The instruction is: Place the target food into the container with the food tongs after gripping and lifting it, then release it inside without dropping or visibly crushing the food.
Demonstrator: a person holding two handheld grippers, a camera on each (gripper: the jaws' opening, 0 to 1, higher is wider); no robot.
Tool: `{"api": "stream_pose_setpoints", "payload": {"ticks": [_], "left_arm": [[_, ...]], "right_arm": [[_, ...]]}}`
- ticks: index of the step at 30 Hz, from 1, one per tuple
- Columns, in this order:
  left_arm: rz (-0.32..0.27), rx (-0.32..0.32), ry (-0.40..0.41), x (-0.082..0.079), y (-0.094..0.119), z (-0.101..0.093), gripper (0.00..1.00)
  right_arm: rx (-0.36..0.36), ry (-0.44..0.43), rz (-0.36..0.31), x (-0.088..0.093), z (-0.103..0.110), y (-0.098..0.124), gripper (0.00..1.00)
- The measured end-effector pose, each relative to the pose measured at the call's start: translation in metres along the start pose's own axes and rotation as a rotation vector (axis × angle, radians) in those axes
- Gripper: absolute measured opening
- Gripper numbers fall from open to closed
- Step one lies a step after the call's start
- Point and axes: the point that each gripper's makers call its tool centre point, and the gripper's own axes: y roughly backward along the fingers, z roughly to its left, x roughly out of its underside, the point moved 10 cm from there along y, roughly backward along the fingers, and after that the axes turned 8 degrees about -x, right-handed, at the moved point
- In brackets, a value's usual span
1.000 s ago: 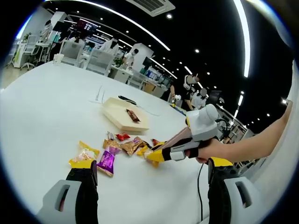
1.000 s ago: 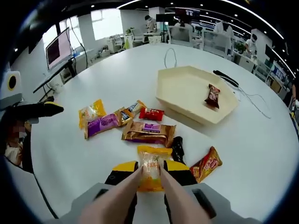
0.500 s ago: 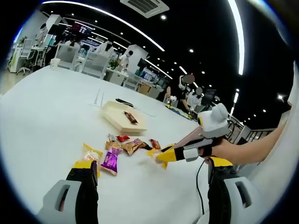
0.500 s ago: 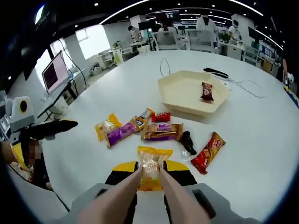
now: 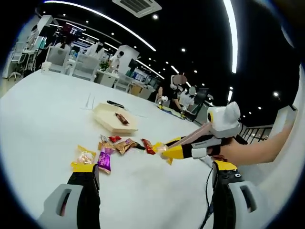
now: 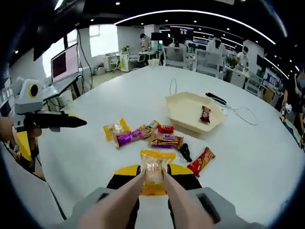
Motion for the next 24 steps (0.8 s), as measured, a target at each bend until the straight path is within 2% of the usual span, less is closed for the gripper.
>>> {"api": "stream_pose_setpoints", "payload": {"ticks": [6,10,14,15,17,19,20,24], "left_arm": [[-0.012,0.006,-0.042,0.002,-0.007,-0.004,0.99],[-0.064,-0.068,-0.024,-0.003,-0.011,0.003,0.99],[-0.13,-0.121,-0.008,-0.011,-0.005,-0.002,0.99],[-0.127,-0.127,-0.011,-0.01,-0.004,-0.003,0.99],[-0.075,-0.199,0.096,-0.009,0.004,0.003,0.99],[-0.163,-0.231,0.089,-0.017,0.013,0.007,0.99],[-0.187,-0.249,0.084,-0.018,0.016,0.009,0.99],[-0.159,-0.227,0.06,-0.017,0.019,0.009,0.99]], "right_arm": [[0.023,-0.008,-0.03,-0.002,-0.021,0.004,0.21],[0.016,-0.019,-0.029,-0.008,-0.042,0.003,0.21],[0.005,-0.025,-0.041,-0.018,-0.057,0.003,0.21],[0.005,-0.024,-0.039,-0.019,-0.059,0.001,0.21],[0.014,-0.014,-0.025,-0.022,-0.066,0.0,0.21],[0.015,-0.009,-0.026,-0.024,-0.069,0.002,0.21],[0.016,-0.005,-0.034,-0.027,-0.071,0.005,0.21],[0.021,0.011,-0.04,-0.03,-0.077,0.011,0.21]]}}
